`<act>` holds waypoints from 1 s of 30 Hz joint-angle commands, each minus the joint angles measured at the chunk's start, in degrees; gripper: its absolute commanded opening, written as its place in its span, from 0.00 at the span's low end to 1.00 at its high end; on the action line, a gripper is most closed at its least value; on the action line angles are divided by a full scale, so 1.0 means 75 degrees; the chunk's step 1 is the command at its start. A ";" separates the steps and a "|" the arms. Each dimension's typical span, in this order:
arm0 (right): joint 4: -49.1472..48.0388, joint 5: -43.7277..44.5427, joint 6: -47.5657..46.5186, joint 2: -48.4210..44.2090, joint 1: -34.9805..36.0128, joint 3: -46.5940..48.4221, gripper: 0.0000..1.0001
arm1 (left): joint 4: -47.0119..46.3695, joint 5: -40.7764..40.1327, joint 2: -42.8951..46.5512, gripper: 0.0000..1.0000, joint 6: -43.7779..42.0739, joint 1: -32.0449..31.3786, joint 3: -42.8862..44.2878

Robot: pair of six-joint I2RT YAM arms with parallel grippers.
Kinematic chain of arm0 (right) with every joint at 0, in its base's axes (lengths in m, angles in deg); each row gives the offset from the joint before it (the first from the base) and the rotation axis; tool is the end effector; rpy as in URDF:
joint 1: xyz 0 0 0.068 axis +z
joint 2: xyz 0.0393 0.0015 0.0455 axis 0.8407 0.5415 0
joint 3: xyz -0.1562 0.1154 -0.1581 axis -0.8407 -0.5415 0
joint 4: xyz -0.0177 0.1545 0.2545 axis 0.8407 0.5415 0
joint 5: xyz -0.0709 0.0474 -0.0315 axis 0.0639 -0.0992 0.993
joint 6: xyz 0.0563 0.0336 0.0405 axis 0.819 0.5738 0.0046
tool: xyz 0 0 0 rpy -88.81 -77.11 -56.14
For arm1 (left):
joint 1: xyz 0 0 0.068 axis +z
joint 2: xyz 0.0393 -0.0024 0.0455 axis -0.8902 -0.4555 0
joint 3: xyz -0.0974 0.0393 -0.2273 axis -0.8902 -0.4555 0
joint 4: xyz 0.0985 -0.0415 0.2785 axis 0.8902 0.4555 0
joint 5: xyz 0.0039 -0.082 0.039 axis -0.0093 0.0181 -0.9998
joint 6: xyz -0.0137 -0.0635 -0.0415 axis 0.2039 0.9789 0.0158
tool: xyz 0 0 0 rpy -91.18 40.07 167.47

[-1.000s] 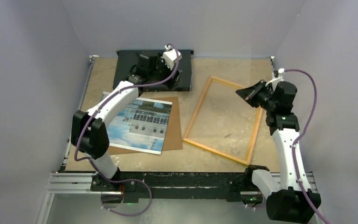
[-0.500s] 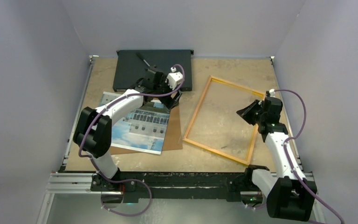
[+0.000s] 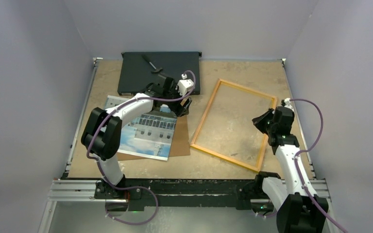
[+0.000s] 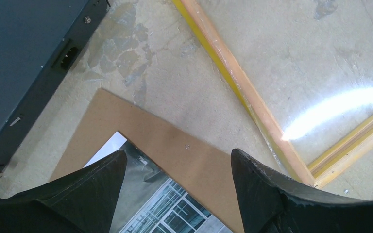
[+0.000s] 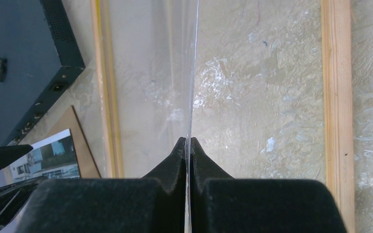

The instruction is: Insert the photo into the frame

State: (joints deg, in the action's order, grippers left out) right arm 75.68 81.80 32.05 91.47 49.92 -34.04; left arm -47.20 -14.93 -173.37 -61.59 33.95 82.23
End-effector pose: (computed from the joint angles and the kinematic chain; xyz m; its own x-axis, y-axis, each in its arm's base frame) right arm 0.2764 -0.0286 0.1996 -0.3439 0.6636 -0.6643 0.3153 0.7480 0.5840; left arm 0.3757 -0.2382 0.1662 -0.4567 0.4769 -0.7510 0.8099 0.5722 -0.1291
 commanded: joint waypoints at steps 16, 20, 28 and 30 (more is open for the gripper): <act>-0.0050 0.0268 -0.1078 0.0982 -0.0048 0.0739 0.00 | -0.0047 0.0209 -0.0153 0.74 0.0100 -0.0232 0.0125; 0.0187 0.0406 -0.1133 0.1013 -0.0059 0.0987 0.00 | -0.0033 0.0186 -0.0217 0.72 0.0035 -0.0342 0.0117; 0.0436 0.0412 -0.1285 0.1225 -0.0053 0.1338 0.00 | -0.0009 0.0086 -0.0315 0.71 -0.0058 -0.0518 0.0071; 0.0489 0.0444 -0.1304 0.1271 -0.0059 0.1382 0.00 | -0.0004 0.0075 -0.0324 0.71 -0.0075 -0.0528 0.0094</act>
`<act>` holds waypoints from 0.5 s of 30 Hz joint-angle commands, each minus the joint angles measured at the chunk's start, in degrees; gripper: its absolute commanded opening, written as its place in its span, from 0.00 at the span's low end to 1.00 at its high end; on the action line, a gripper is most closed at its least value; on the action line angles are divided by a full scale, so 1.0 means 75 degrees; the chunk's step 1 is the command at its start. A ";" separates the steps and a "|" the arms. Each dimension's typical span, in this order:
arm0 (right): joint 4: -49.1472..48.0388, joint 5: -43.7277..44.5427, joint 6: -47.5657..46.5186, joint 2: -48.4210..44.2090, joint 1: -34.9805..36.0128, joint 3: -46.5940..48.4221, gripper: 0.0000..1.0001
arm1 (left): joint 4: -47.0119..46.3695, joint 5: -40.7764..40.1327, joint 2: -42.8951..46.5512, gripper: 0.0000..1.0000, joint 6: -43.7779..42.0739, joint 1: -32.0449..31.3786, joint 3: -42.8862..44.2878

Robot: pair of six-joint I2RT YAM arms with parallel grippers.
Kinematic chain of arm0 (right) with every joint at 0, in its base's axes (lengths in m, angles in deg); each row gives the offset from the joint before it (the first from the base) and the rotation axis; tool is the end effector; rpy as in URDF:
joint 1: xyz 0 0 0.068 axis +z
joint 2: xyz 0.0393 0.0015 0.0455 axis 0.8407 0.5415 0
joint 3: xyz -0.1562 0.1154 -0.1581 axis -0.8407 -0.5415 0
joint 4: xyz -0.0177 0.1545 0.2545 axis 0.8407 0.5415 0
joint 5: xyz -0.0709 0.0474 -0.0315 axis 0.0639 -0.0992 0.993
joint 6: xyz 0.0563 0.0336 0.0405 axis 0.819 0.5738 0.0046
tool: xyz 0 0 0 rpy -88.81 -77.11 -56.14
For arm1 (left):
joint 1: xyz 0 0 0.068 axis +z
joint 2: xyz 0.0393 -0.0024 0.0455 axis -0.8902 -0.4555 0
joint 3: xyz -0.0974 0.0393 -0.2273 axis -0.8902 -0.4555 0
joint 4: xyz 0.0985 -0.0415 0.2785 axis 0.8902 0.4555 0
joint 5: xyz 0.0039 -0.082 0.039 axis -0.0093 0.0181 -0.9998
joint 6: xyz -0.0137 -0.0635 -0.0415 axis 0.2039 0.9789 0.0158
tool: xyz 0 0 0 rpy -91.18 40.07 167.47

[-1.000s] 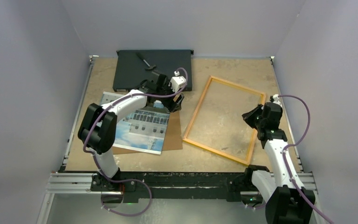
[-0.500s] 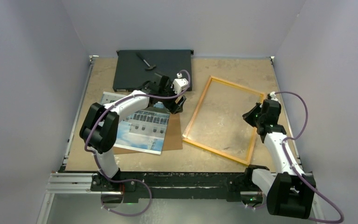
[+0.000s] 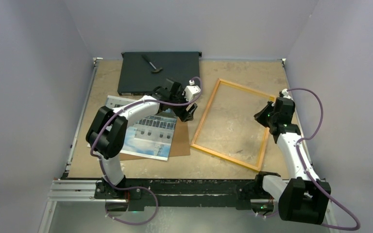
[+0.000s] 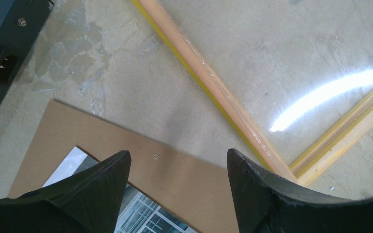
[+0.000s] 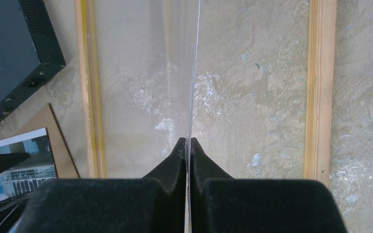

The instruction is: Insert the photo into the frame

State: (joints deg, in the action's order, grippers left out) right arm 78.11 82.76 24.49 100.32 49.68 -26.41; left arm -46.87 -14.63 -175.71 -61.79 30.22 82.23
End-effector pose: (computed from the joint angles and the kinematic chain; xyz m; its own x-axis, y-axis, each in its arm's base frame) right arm 0.3012 -0.0342 0.2071 -0.4182 0.5669 -0.7097 0.3138 0.8234 0.4728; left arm 0.3602 -0.2630 0.1485 -0.4503 0.5252 -0.7221 0.8431 0.5165 -0.1501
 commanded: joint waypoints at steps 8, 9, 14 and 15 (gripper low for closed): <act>0.0217 0.0398 -0.0230 0.0022 -0.0027 0.0301 0.00 | -0.0041 -0.0055 -0.0341 0.66 -0.0127 -0.0260 0.0113; 0.0196 0.0386 -0.0171 -0.0015 -0.0027 0.0258 0.00 | -0.0050 -0.0096 -0.0376 0.66 -0.0138 -0.0304 0.0118; -0.0111 0.0184 -0.0014 -0.0087 -0.0026 -0.0105 0.00 | -0.0088 -0.0129 -0.0471 0.65 -0.0093 -0.0397 0.0128; -0.0117 0.0169 -0.0038 -0.0024 -0.0027 -0.0067 0.00 | -0.0101 -0.0125 -0.0468 0.65 -0.0109 -0.0401 0.0124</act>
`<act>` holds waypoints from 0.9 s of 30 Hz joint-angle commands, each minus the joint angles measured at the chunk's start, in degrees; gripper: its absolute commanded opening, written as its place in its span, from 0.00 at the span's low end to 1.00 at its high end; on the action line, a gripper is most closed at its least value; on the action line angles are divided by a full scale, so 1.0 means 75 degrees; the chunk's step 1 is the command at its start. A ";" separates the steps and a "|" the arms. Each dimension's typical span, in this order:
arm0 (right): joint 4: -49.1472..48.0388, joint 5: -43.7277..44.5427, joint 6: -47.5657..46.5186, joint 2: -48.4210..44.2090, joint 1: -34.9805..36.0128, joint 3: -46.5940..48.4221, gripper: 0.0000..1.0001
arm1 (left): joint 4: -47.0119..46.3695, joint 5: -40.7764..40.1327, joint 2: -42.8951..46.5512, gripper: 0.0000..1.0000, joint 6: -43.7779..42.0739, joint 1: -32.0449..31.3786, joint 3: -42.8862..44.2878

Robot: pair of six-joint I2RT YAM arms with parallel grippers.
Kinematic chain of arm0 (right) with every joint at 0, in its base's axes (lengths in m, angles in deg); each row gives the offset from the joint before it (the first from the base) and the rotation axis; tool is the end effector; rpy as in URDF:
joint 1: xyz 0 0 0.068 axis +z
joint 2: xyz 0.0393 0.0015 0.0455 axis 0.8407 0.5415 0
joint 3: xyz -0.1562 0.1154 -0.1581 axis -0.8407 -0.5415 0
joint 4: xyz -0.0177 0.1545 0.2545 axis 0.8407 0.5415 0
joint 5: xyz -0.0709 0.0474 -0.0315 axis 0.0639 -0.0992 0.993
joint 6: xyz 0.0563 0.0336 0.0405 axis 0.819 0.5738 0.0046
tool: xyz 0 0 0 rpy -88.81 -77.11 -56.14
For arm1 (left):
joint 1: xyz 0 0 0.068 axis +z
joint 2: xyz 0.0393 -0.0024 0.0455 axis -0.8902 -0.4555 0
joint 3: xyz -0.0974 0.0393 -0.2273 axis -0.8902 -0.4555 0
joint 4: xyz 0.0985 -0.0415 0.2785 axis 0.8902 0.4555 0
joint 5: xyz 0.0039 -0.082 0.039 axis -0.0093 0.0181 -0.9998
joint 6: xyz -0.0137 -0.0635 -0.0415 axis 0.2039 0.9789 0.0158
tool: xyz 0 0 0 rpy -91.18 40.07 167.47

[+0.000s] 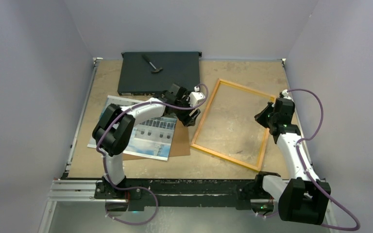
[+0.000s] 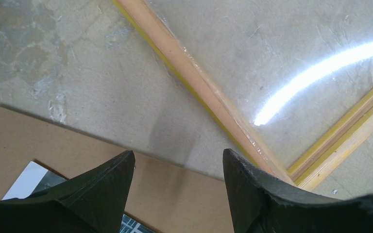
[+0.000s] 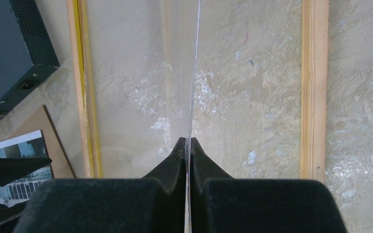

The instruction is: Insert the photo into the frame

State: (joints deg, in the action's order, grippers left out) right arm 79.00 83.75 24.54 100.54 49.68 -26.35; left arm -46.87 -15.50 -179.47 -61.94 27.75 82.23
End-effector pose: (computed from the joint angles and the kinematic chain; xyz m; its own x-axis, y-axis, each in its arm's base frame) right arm 0.3004 -0.0352 0.2045 -0.4233 0.5691 -0.7050 0.3353 0.8213 0.4616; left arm 0.3503 -0.2785 0.1202 -0.4633 0.5740 -0.6752 0.8535 0.4941 -0.1656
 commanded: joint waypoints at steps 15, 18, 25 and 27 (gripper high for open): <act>0.0009 -0.0087 -0.0476 0.0266 -0.0039 0.0876 0.00 | 0.0041 0.0011 -0.0236 0.62 -0.0219 -0.0201 0.0370; 0.0040 -0.0304 -0.0527 0.0353 -0.0051 0.0965 0.00 | 0.0046 0.0004 -0.0248 0.62 -0.0188 -0.0244 0.0375; -0.0103 -0.0589 -0.0337 0.0322 -0.0073 0.0618 0.00 | 0.0040 0.0002 -0.0331 0.62 -0.0253 -0.0366 0.0374; -0.0209 -0.0747 -0.0243 0.0304 -0.0094 0.0481 0.00 | 0.0035 0.0015 -0.0429 0.59 -0.0325 -0.0394 0.0356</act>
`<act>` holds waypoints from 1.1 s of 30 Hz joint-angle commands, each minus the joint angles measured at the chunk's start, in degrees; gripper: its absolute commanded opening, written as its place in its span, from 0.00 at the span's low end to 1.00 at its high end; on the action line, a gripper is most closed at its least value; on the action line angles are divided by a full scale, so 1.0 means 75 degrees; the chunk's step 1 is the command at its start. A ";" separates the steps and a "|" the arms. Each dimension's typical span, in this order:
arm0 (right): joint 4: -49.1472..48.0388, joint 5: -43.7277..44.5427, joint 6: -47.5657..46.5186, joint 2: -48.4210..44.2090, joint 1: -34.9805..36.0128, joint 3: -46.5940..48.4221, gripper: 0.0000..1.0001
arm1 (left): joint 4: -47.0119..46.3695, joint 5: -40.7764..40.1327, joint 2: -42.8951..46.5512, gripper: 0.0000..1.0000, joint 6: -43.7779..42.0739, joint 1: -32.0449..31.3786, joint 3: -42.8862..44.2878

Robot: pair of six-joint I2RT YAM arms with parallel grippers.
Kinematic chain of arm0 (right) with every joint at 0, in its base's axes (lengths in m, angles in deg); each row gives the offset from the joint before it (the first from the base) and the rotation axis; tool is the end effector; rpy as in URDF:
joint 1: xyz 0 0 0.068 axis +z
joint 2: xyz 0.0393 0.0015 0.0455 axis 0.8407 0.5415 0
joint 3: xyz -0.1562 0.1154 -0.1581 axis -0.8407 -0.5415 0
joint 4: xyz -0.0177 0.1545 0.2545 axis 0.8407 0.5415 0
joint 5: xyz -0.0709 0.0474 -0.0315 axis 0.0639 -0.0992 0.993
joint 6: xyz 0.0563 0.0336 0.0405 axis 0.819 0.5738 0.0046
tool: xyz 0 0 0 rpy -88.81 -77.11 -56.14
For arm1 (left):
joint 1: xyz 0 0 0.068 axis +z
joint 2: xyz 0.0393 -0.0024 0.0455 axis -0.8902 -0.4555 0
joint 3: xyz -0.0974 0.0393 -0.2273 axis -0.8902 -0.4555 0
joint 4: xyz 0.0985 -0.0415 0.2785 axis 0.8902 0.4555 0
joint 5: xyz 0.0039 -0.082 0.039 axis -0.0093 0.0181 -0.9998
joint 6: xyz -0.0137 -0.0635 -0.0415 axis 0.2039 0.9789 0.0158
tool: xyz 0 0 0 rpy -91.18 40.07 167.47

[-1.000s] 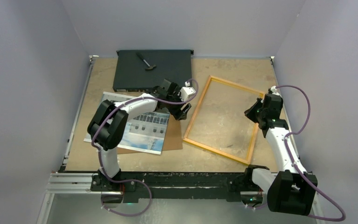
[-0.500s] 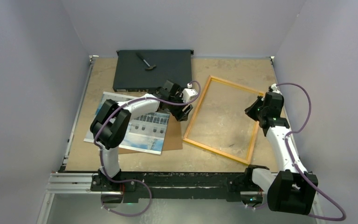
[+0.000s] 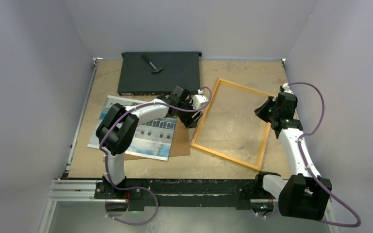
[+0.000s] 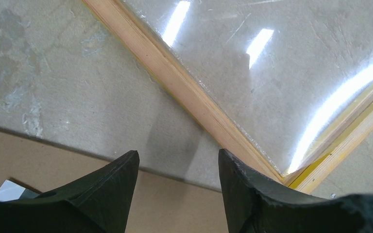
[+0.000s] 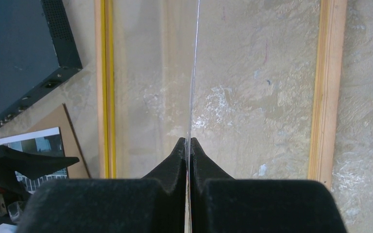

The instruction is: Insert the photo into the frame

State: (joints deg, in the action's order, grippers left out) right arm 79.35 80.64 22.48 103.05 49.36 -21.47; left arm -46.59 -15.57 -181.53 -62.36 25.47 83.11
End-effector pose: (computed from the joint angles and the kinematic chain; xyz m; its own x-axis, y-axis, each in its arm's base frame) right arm 0.3135 -0.0352 0.2259 -0.4290 0.5386 -0.7252 0.2681 0.8425 0.4672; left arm 0.3414 -0.2940 0.1097 -0.4472 0.6058 -0.6580 0.8721 0.4588 -0.1704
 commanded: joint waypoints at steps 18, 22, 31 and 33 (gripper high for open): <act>-0.2264 -0.1411 0.0894 -0.0864 -0.0235 -0.2003 0.00 | -0.0045 0.0094 -0.0513 0.38 -0.0462 -0.0175 0.0071; -0.2706 -0.1951 0.1035 -0.1507 -0.0253 -0.2022 0.00 | -0.0036 0.0091 -0.0513 0.37 -0.0453 -0.0174 0.0055; -0.3478 -0.2951 0.2105 -0.1495 -0.0246 -0.2513 0.00 | -0.0026 0.0024 -0.0508 0.35 -0.0471 -0.0166 0.0046; -0.3565 -0.2967 0.2208 -0.1325 -0.0253 -0.2664 0.00 | -0.0037 0.0006 -0.0482 0.35 -0.0482 -0.0167 0.0026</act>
State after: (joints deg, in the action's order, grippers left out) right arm 55.99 63.57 34.55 90.94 47.02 -38.83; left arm -47.03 -16.40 -184.54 -65.31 24.60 83.11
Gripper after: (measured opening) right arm 0.005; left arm 0.351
